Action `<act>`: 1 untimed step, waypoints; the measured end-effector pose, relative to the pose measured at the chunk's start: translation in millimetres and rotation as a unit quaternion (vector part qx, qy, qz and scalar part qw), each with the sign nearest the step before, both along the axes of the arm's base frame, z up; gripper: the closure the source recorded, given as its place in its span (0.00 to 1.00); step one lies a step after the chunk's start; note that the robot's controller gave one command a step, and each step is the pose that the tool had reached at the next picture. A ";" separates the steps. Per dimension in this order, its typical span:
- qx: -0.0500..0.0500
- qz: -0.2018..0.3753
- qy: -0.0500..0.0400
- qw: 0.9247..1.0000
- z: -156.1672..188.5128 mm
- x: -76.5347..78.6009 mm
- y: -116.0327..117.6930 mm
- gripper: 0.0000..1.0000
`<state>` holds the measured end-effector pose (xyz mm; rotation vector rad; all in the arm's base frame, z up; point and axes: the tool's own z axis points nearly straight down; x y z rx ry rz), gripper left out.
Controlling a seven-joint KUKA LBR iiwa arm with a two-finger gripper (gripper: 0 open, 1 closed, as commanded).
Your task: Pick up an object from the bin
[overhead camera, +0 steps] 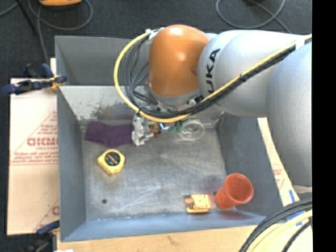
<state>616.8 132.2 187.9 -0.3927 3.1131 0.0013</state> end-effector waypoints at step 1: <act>0.000 0.088 -0.003 0.996 -23.5 6.5 5.9 1.00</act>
Offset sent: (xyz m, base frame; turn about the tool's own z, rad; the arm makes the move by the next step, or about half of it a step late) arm -0.0182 0.0458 -0.0441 -0.3690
